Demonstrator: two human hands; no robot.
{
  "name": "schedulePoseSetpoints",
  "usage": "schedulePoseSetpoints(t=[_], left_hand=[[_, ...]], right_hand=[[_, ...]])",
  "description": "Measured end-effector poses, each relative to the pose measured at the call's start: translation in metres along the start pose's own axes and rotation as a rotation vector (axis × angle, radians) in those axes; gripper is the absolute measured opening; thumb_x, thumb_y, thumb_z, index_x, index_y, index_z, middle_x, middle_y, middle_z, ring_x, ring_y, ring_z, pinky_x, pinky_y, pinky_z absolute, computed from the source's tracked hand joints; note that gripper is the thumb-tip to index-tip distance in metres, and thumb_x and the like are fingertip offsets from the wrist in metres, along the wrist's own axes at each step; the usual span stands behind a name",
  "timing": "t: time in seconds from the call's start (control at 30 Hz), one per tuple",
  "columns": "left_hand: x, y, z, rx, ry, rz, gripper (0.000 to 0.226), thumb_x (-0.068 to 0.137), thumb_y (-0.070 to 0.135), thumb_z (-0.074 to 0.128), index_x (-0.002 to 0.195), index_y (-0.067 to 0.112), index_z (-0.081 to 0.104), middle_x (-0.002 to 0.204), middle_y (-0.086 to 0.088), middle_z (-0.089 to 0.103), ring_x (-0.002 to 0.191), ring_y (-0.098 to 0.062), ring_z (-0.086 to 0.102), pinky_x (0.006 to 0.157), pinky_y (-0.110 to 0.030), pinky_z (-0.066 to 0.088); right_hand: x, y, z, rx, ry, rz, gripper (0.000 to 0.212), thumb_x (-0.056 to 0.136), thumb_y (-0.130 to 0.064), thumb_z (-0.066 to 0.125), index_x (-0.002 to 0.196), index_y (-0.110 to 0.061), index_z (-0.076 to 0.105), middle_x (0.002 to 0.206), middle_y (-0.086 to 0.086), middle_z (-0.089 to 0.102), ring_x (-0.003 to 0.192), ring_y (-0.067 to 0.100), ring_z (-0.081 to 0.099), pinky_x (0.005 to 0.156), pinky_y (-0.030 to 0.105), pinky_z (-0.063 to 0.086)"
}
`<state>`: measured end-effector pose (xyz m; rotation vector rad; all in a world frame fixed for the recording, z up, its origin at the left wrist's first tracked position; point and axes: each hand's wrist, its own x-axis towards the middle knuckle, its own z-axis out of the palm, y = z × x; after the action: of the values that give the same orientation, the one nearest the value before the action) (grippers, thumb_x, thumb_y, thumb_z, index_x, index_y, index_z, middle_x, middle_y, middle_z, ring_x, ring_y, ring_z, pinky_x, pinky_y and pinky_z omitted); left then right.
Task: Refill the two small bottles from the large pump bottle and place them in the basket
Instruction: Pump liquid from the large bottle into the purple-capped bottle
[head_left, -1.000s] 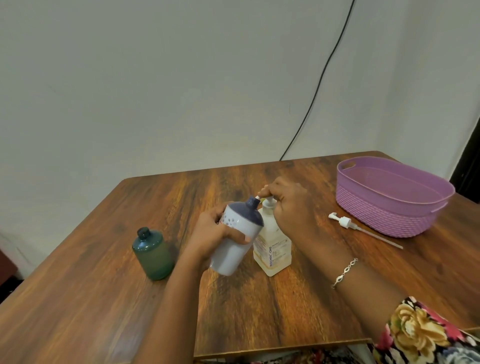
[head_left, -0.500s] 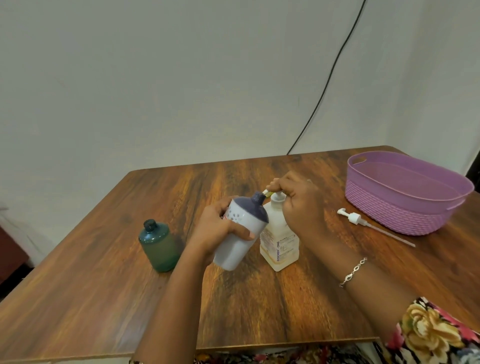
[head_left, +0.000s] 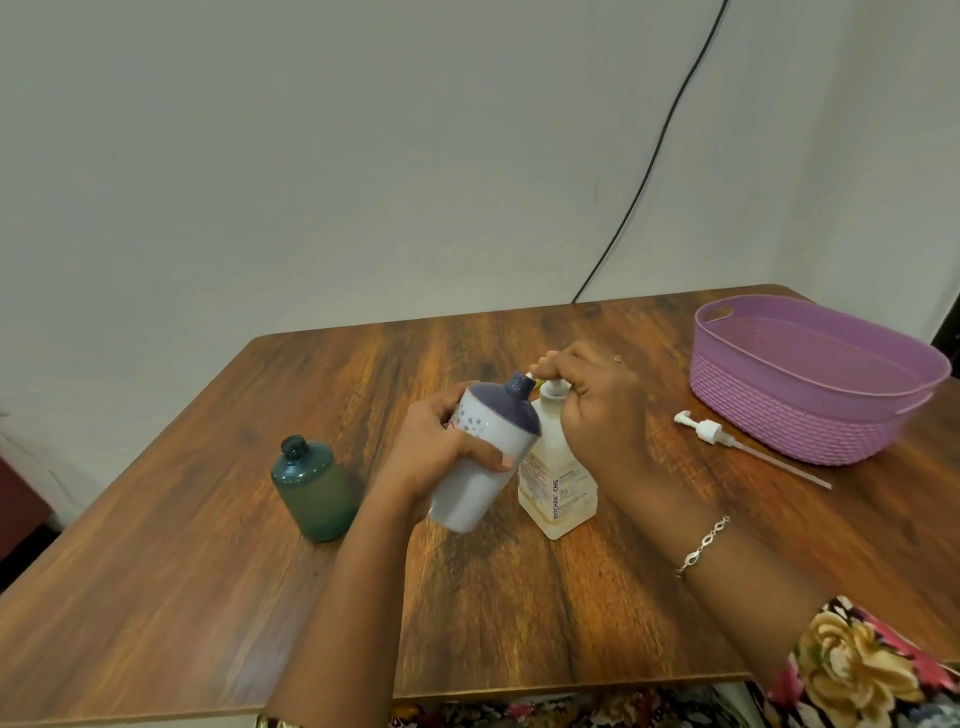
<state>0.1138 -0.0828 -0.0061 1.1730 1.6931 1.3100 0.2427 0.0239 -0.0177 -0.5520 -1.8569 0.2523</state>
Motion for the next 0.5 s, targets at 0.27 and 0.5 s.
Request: schedulePoseSetpoints(t=[0.27, 0.5], left_hand=[[0.0, 0.001, 0.001, -0.01, -0.003, 0.021, 0.061, 0.045, 0.017, 0.073, 0.104, 0.026, 0.062, 0.098, -0.001, 0.066, 0.087, -0.019, 0.063, 0.062, -0.028, 0.055], [-0.003, -0.003, 0.001, 0.004, 0.006, 0.01, 0.062, 0.046, 0.017, 0.073, 0.106, 0.024, 0.063, 0.102, -0.004, 0.066, 0.091, -0.024, 0.062, 0.07, -0.036, 0.054]], right_hand=[[0.004, -0.002, 0.0, 0.008, 0.043, 0.021, 0.023, 0.076, 0.013, 0.05, 0.073, 0.001, 0.069, 0.073, 0.011, 0.065, 0.066, 0.028, 0.06, 0.059, 0.042, 0.05], [0.0, 0.001, 0.002, 0.051, 0.035, 0.032, 0.025, 0.078, 0.007, 0.047, 0.077, 0.002, 0.071, 0.077, 0.012, 0.065, 0.072, 0.027, 0.061, 0.062, 0.041, 0.051]])
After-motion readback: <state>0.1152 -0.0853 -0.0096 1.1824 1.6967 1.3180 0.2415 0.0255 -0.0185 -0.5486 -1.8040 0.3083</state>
